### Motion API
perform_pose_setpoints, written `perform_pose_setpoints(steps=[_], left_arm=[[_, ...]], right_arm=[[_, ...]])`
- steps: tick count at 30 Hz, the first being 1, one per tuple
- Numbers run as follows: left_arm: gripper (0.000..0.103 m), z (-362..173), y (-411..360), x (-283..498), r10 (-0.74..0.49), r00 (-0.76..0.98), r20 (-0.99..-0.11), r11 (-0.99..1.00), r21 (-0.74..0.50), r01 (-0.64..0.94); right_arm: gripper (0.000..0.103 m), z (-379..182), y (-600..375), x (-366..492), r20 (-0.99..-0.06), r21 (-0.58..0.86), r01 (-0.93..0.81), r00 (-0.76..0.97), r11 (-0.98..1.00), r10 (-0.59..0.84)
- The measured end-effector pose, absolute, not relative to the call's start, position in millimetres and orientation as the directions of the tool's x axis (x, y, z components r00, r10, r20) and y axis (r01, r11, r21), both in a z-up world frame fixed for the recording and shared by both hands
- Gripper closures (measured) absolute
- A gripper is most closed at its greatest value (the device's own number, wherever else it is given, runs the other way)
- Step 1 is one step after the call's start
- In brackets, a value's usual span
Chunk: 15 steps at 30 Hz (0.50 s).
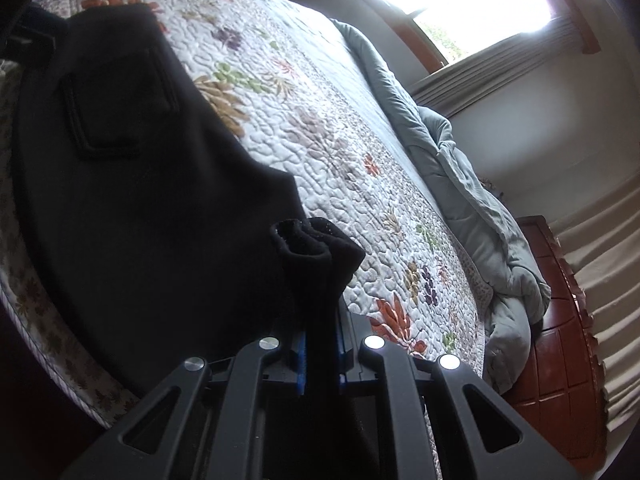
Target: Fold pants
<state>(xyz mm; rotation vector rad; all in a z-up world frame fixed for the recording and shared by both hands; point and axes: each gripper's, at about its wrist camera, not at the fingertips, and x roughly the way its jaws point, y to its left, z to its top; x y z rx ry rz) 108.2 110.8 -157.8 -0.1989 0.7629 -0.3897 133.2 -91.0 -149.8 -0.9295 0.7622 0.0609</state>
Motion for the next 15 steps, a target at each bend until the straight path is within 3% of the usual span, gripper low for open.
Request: perform_pose_setpoints(steps=[15], left_arm=[[0.003,-161,104,112,-0.406,0.646,-0.646,0.914,-0.297,0.278]], right_arm=[[0.092,-176,-85,127,-0.637,-0.704,-0.407,0.725,0.582,-0.263]])
